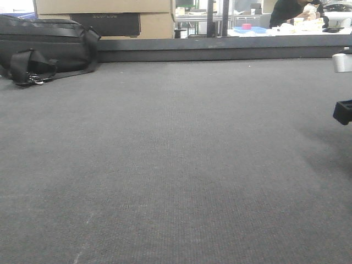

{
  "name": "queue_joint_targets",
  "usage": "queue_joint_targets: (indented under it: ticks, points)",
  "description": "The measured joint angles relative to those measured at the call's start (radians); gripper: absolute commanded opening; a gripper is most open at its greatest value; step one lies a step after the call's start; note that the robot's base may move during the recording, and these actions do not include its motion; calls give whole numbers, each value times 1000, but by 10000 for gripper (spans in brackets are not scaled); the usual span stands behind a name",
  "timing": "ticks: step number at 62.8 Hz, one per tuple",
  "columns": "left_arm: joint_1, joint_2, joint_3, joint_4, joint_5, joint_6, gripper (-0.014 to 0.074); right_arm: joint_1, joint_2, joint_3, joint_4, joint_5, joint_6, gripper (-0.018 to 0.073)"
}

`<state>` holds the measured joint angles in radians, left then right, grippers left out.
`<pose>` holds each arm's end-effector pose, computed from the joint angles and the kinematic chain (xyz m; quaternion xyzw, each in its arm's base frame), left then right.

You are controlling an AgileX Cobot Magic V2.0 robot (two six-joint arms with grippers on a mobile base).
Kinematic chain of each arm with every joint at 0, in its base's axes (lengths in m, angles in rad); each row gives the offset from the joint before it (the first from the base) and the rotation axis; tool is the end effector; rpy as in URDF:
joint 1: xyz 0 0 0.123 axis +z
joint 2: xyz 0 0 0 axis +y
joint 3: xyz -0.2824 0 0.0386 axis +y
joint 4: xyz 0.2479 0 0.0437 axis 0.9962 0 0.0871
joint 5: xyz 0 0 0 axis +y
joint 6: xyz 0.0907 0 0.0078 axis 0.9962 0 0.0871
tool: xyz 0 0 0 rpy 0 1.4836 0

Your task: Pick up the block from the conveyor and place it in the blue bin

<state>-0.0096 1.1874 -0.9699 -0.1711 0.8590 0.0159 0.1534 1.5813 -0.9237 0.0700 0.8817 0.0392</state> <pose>0.2316 -0.0140 0.3134 -0.0227 0.9549 -0.0771 0.2859 0.2712 0.0469 0.1978 -0.0364 0.9972 0.0338 0.0563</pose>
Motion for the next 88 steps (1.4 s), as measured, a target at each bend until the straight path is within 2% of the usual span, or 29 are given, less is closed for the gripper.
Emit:
queue_joint_targets:
  ticks: [4, 17, 22, 24, 29, 36, 41, 47, 51, 54, 63, 68, 71, 77, 88]
  points:
    - [0, 0, 0, 0, 0, 0, -111, 0, 0, -2, 0, 4, 0, -174]
    - [15, 2, -28, -4, 23, -16, -111, 0, -6, -55, 0, 67, 1, -160]
    - [54, 17, -69, -6, 68, -16, -111, 0, -41, -87, -2, 84, 1, -162]
    - [87, 31, -102, -6, 116, -16, -111, 0, -63, -106, -2, 86, 1, -162]
    - [154, 75, -160, -6, 210, 26, -111, 0, -117, -136, -2, 79, 1, -162]
    - [237, 156, -225, 0, 277, 143, -111, 0, -198, -158, -2, 29, 1, -162]
    - [261, 209, -254, 7, 281, 230, -111, 0, -242, -162, -2, -12, 1, -162]
    - [262, 257, -260, 7, 277, 277, -106, 0, -272, -163, 0, -44, 1, -162]
    - [260, 285, -260, 7, 275, 289, -63, 0, -278, -163, 0, -51, 1, -162]
    - [256, 302, -260, 7, 275, 291, 4, 0, -280, -163, 2, -53, 2, -162]
    - [218, 344, -260, 36, 251, 296, 272, 0, -280, -163, 15, -57, 2, -162]
    - [193, 357, -260, 84, 220, 282, 375, 0, -280, -163, 22, -57, 2, -162]
    - [176, 363, -260, 110, 204, 254, 396, 0, -280, -163, 24, -57, 2, -162]
    - [165, 372, -258, 143, 166, 199, 386, 0, -280, -163, 26, -57, 2, -162]
    - [166, 417, -209, 157, 138, 182, 382, 0, -280, -163, 35, -59, 2, -162]
